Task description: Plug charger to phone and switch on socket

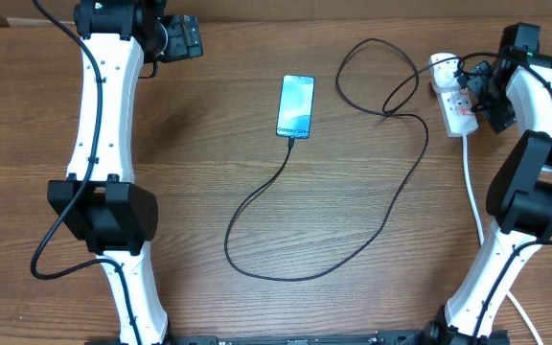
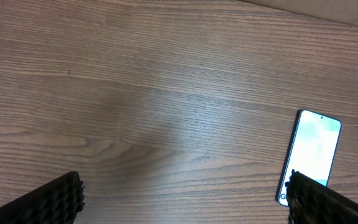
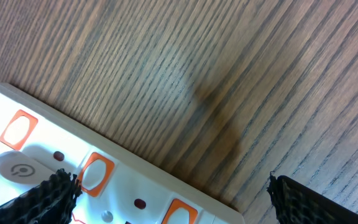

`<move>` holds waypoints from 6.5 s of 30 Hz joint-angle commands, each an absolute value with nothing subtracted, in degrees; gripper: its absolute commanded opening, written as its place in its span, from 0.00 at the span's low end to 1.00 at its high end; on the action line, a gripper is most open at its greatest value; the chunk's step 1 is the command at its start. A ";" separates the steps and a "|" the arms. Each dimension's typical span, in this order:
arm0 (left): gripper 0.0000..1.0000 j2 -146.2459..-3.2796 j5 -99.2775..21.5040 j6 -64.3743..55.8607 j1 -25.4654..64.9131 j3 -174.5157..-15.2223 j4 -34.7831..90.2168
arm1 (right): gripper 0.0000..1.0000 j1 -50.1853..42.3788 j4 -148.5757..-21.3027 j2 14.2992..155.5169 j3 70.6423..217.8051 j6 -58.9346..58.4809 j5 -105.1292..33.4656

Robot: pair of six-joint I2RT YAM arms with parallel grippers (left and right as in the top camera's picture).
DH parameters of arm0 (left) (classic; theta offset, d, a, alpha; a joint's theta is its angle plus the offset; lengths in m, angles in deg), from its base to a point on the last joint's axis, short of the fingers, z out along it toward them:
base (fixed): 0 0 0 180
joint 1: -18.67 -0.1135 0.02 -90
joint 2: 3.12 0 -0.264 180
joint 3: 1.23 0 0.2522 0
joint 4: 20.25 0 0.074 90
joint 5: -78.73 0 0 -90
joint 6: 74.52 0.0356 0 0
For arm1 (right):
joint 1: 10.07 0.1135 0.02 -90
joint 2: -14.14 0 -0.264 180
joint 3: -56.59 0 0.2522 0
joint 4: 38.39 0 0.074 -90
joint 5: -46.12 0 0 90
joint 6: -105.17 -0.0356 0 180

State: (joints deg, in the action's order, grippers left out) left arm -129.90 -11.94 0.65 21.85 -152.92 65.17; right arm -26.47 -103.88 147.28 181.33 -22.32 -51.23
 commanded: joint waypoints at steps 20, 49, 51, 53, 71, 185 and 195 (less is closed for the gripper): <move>1.00 -130.31 -12.37 0.04 22.12 -152.81 65.28 | 1.00 -25.51 -102.89 149.86 180.91 -22.54 -49.59; 1.00 -130.31 -12.40 0.04 22.12 -152.81 65.28 | 1.00 -25.55 -104.25 150.84 180.91 -22.35 -50.14; 1.00 -130.31 -12.37 0.06 22.12 -152.81 65.28 | 1.00 -25.55 -104.32 150.86 180.82 -22.32 -50.14; 1.00 -130.31 -12.40 0.06 22.12 -152.81 65.28 | 1.00 -25.55 -104.34 150.86 180.80 -22.32 -50.14; 1.00 -130.31 -12.37 0.06 22.12 -152.81 65.28 | 1.00 -29.36 -101.69 150.88 180.63 -22.32 -40.54; 1.00 -130.31 -12.37 0.06 22.12 -152.81 65.28 | 1.00 -29.57 -97.28 146.29 174.99 -17.76 -42.42; 1.00 -130.31 -12.37 0.04 22.12 -152.81 65.28 | 1.00 -29.55 -95.88 146.29 174.92 -17.78 -42.47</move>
State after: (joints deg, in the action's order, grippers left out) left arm -129.90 -11.96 0.63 21.85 -152.92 65.17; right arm -29.79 -96.38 146.23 175.49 -17.62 -42.62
